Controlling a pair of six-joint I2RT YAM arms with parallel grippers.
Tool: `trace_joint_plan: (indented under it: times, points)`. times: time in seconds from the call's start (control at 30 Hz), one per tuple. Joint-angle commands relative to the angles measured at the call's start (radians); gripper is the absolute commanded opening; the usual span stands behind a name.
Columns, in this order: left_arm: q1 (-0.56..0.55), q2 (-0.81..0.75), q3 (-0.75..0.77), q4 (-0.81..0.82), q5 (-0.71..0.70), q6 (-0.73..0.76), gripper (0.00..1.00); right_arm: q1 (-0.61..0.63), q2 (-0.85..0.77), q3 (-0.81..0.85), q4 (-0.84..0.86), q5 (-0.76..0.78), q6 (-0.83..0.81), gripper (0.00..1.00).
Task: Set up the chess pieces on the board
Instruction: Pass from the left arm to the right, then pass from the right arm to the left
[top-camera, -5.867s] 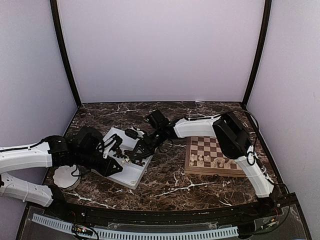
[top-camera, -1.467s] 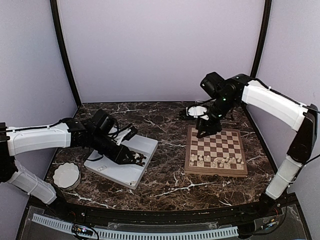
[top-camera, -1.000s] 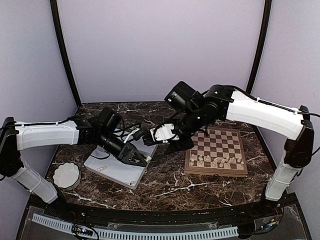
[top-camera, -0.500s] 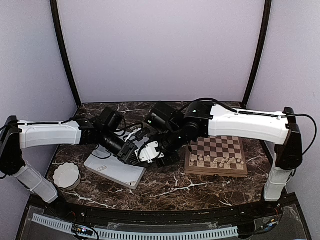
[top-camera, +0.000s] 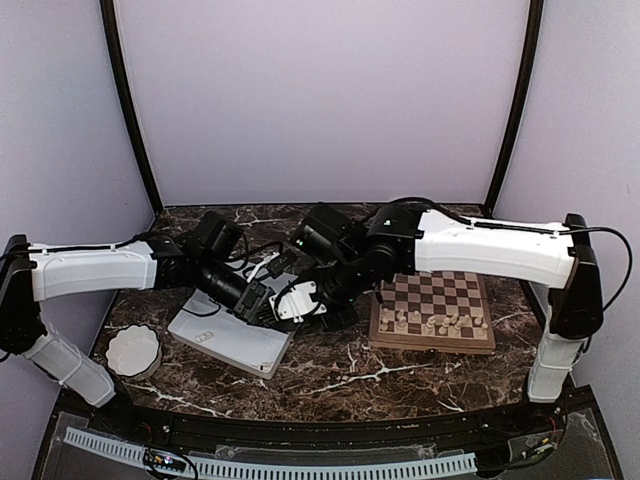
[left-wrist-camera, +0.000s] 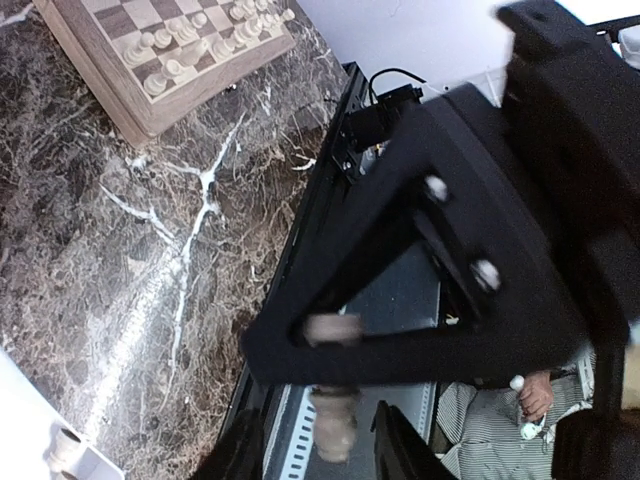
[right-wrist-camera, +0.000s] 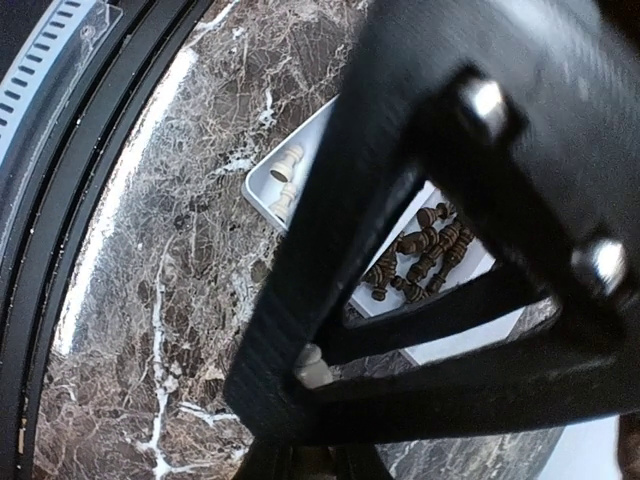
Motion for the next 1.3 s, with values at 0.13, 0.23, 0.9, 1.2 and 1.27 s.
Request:
trace_joint_plan:
  times: [0.13, 0.23, 0.9, 1.2, 1.27]
  points:
    - [0.005, -0.229, -0.072, 0.088, -0.274, 0.022, 0.44, -0.182, -0.126, -0.069, 0.083, -0.333, 0.243, 0.05]
    - [0.005, -0.261, -0.086, 0.164, -0.369, 0.015, 0.44, -0.248, -0.150, -0.098, 0.122, -0.474, 0.311, 0.05]
    - [-0.109, -0.178, -0.071, 0.746, -0.626, -0.027, 0.43, -0.381, -0.143, -0.108, 0.258, -0.762, 0.540, 0.05]
    - [-0.109, -0.149, -0.069, 0.761, -0.581, -0.041, 0.33, -0.383, -0.130, -0.096, 0.258, -0.765, 0.546, 0.05]
    - [-0.109, -0.140, -0.065, 0.758, -0.563, -0.044, 0.32, -0.384, -0.127, -0.094, 0.259, -0.760, 0.548, 0.05]
